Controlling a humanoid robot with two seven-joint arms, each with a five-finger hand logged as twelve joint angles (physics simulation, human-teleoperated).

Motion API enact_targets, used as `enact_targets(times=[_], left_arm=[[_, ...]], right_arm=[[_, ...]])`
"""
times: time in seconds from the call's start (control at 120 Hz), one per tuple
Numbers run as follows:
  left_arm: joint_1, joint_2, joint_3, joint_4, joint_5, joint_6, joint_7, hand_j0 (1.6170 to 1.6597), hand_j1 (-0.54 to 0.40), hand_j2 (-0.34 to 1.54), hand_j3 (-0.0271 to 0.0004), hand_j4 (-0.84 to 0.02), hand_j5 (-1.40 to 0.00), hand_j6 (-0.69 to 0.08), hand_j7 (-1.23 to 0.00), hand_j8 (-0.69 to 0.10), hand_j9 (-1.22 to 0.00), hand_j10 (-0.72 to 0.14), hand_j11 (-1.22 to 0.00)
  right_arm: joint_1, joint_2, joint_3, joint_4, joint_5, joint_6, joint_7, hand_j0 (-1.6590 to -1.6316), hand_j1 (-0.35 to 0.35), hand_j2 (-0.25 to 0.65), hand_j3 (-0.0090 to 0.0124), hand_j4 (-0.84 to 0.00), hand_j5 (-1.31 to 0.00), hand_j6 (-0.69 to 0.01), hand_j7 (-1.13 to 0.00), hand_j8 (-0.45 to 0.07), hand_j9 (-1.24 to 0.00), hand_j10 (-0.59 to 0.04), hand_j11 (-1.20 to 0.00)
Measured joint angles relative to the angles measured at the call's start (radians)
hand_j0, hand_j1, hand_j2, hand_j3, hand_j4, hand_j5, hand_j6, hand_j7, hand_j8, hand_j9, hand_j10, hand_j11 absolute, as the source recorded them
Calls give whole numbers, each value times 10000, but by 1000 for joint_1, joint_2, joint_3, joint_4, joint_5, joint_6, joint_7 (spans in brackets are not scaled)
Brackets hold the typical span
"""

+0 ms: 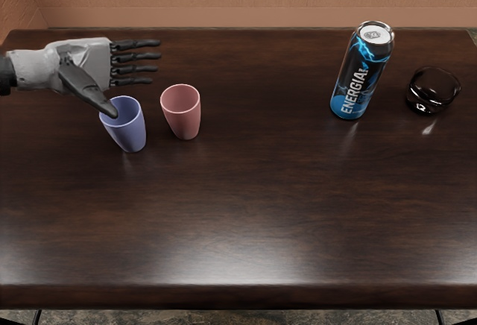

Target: Pick up cup and place in cup with left hand

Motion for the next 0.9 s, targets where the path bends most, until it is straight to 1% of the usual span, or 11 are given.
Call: enact_targets(times=[0.075, 0.183, 0.267, 0.458, 0.542, 0.592, 0.65, 0.708, 0.758, 0.817, 0.9], left_arm=[[-2, 0, -1, -8, 26, 0, 22, 16580, 3491, -1, 0, -3, -1, -3, -1, -2, -1, -2, -1], [-37, 5, -1, -10, 92, -1, 51, 16581, 3491, 1, 0, -3, -1, -3, -1, -2, 0, -1, 0], [-56, 1, 0, -5, 178, 12, 94, 16581, 3491, 3, 0, -5, -1, -5, -1, -4, 0, -3, 0], [-148, -171, 15, 7, 439, 230, 200, 16581, 3491, 5, 0, -14, -2, -17, -1, -15, -1, -10, 0], [-210, -204, 66, 8, 479, 330, 226, 16581, 3491, 4, 0, -15, -2, -19, -1, -17, -1, -12, 0], [-261, -250, 119, 9, 490, 401, 232, 16581, 3492, 9, 0, -13, -3, -17, -2, -16, -1, -11, -1], [-342, -335, 226, 11, 496, 506, 236, 16581, 3482, 8, 0, -22, -14, -26, -13, -25, -12, -20, -12], [-362, -375, 322, 23, 497, 600, 231, 16581, 3431, 14, 0, -72, -69, -78, -68, -75, -67, -68, -66], [-370, -399, 385, 32, 491, 670, 217, 16581, 3350, 30, 0, -137, -158, -143, -157, -141, -156, -134, -155], [-392, -450, 455, 51, 457, 743, 188, 16581, 3286, 42, 0, -192, -230, -199, -229, -197, -228, -190, -227], [-394, -481, 521, 74, 409, 801, 154, 16581, 3280, 43, 0, -198, -236, -205, -235, -203, -234, -196, -233]], right_arm=[[-3, 0, 0, 0, 1, 0, 0, -16581, -3491, -1, 0, -2, 0, -4, 0, -3, 0, -2, 0], [-18, 0, 0, 0, 2, 0, 0, -16581, -3491, -1, 0, -2, 0, -4, 0, -3, 0, -2, 0], [-23, 0, 0, 1, 2, -1, 0, -16581, -3491, 0, 0, -2, 0, -3, 0, -2, 0, -1, 0], [-27, 0, 0, 1, 3, -1, 0, -16581, -3491, 0, 0, -2, 0, -3, 0, -2, 0, -1, 0], [-27, 0, 0, 1, 3, -1, 0, -16581, -3491, 0, 0, -3, 0, -4, 0, -3, 0, -2, 0], [-27, 0, 0, 1, 3, -1, 0, -16581, -3491, 1, 0, -2, 0, -3, 0, -2, 0, -1, 0], [-27, 0, 0, 1, 3, -1, 0, -16581, -3491, 0, 0, -3, 0, -4, 0, -2, 0, -1, 0], [-27, 0, 0, 1, 3, -1, 0, -16581, -3491, -1, 0, -3, 0, -5, 0, -4, 0, -2, 0], [-27, 0, 0, 1, 3, -1, 0, -16581, -3491, 0, 0, -3, 0, -4, 0, -3, 0, -2, 0], [-27, 0, 0, 1, 3, -1, 0, -16581, -3491, 0, 0, -3, 0, -4, 0, -3, 0, -2, 0], [-27, 0, 0, 1, 3, -1, 0, -16581, -3491, 0, 0, -3, 0, -4, 0, -3, 0, -2, 0]])
